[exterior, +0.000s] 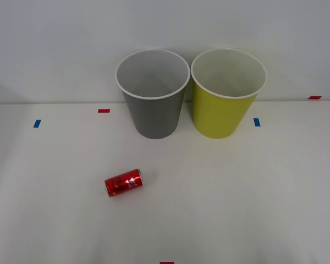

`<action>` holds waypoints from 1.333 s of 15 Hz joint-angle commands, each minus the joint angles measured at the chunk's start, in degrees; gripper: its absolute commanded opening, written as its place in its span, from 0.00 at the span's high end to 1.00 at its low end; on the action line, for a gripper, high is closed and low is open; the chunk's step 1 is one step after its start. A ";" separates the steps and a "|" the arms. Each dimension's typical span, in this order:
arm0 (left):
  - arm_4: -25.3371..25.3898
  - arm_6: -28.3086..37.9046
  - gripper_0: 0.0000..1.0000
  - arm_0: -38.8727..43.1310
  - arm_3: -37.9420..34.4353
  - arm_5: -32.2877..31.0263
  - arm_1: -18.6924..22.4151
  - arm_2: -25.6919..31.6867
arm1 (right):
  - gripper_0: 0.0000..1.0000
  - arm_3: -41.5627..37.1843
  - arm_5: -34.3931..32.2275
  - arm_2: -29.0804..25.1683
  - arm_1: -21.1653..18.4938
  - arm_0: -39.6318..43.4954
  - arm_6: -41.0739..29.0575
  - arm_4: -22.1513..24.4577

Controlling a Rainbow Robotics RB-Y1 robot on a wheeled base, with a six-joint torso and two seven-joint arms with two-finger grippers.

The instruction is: Put cans in the gray bin and PET bottles in the light green bin.

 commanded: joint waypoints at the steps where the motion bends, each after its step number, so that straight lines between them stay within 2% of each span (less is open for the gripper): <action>1: 1.64 -1.84 0.00 -0.07 -1.35 1.04 2.10 0.01 | 0.00 0.01 0.00 -0.01 0.00 0.00 0.00 0.00; 5: 3.31 -1.75 0.00 -1.04 -4.08 6.57 3.41 1.77 | 0.00 0.01 0.00 -0.01 0.00 0.00 0.00 0.00; 9: 6.47 -1.75 0.00 -7.54 -6.27 15.10 8.34 2.21 | 0.00 0.01 0.00 -0.01 0.00 0.00 0.00 0.00; 13: 6.56 -1.84 0.00 -12.73 -12.60 27.75 15.89 2.21 | 0.00 0.01 0.00 -0.01 0.00 0.00 0.00 0.00; 15: 6.21 -1.93 0.00 -15.01 -15.59 34.61 18.27 2.12 | 0.00 0.01 0.00 -0.01 0.00 0.00 0.00 0.00; 20: 6.21 -2.28 0.00 -20.29 -27.63 58.69 24.16 2.12 | 0.00 0.01 0.00 -0.01 0.00 0.00 0.00 0.00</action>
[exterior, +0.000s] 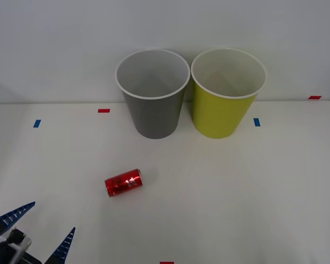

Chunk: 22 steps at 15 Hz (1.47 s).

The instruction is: Put cans in the gray bin and PET bottles in the light green bin.

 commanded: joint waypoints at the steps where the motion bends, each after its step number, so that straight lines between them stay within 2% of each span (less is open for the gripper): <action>1: 0.29 -0.26 0.00 -4.92 -6.77 13.90 4.56 -0.09 | 0.00 0.00 0.00 0.00 0.00 0.00 0.00 0.00; 6: 0.82 -0.53 0.00 -16.87 -7.12 27.97 5.79 -6.25 | 0.00 0.00 0.00 0.00 0.00 0.00 0.00 0.00; 10: 4.86 -2.29 0.03 -25.05 -10.90 41.76 7.98 -10.20 | 0.00 0.00 0.00 0.00 0.00 0.00 0.00 0.00; 11: 6.09 -3.17 0.03 -26.89 -11.78 44.75 8.25 -10.55 | 0.00 0.00 0.00 0.00 0.00 0.00 0.00 0.00; 14: 12.42 -11.16 0.03 -33.22 -13.10 54.60 7.98 -10.64 | 0.00 0.00 0.00 0.00 0.00 0.00 0.00 0.00; 18: 20.15 -17.49 0.03 -41.22 -13.10 67.16 3.24 -10.64 | 0.00 0.00 0.00 0.00 0.00 0.00 0.00 0.00; 22: 23.49 -19.34 0.03 -46.76 -12.84 76.57 -1.60 -10.64 | 0.00 0.00 0.00 0.00 0.00 0.00 0.00 0.00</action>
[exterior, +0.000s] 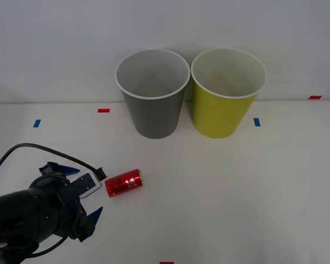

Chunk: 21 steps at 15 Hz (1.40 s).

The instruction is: Put cans in the gray bin and PET bottles in the light green bin.

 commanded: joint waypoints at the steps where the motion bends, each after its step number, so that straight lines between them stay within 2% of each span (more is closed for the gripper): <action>1: 1.79 -1.49 0.03 -4.01 0.62 6.46 -3.51 -0.09 | 0.00 0.00 0.00 0.00 0.00 0.00 0.00 0.00; 8: 0.12 -3.25 0.03 -14.47 8.97 6.90 -6.58 -7.21 | 0.00 0.00 0.00 0.00 0.00 0.00 0.00 0.00; 10: -0.58 -4.22 0.02 -14.99 9.32 8.75 -8.78 -7.30 | 0.00 0.00 0.00 0.00 0.00 0.00 0.00 0.00; 13: -2.52 -9.76 0.02 -14.99 11.34 8.75 -12.12 -7.30 | 0.00 0.00 0.00 0.00 0.00 0.00 0.00 0.00; 15: -3.57 -10.11 0.03 -15.34 12.57 8.75 -14.05 -7.30 | 0.00 0.00 0.00 0.00 0.00 0.00 0.00 0.00; 18: -0.85 -11.87 0.03 -16.57 15.12 9.89 -15.90 -7.30 | 0.00 0.00 0.00 0.00 0.00 0.00 0.00 0.00; 19: -0.32 -14.59 0.03 -17.81 15.21 13.23 -16.60 -7.30 | 0.00 0.00 0.00 0.00 0.00 0.00 0.00 0.00; 21: -0.50 -18.11 0.03 -19.04 15.21 15.43 -16.69 -7.30 | 0.00 0.00 0.00 0.00 0.00 0.00 0.00 0.00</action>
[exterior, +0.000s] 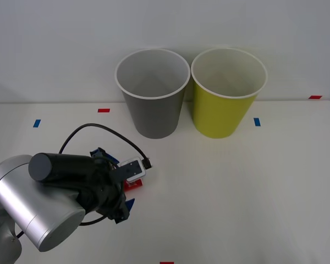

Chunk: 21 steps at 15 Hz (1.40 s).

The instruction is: Put cans in the gray bin and PET bottles in the light green bin.

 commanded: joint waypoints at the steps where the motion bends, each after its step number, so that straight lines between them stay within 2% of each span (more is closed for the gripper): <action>1: 0.27 -4.62 0.04 -1.84 0.29 2.79 -0.35 0.00 | 0.00 0.00 0.00 0.00 0.00 0.00 0.00 0.00; 10: 0.70 -5.15 0.05 -7.02 12.86 2.52 -7.03 0.00 | 0.00 0.00 0.00 0.00 0.00 0.00 0.00 0.00; 13: 0.44 -5.32 0.05 -9.57 18.66 3.40 -8.00 0.00 | 0.00 0.00 0.00 0.00 0.00 0.00 0.00 0.00; 16: 0.35 -4.97 0.05 -12.74 21.48 5.78 -8.53 0.09 | 0.00 0.00 0.00 0.00 0.00 0.00 0.00 0.00; 21: -0.35 -5.15 0.05 -13.00 27.45 6.30 -13.54 3.78 | 0.00 0.00 0.00 0.00 0.00 0.00 0.00 0.00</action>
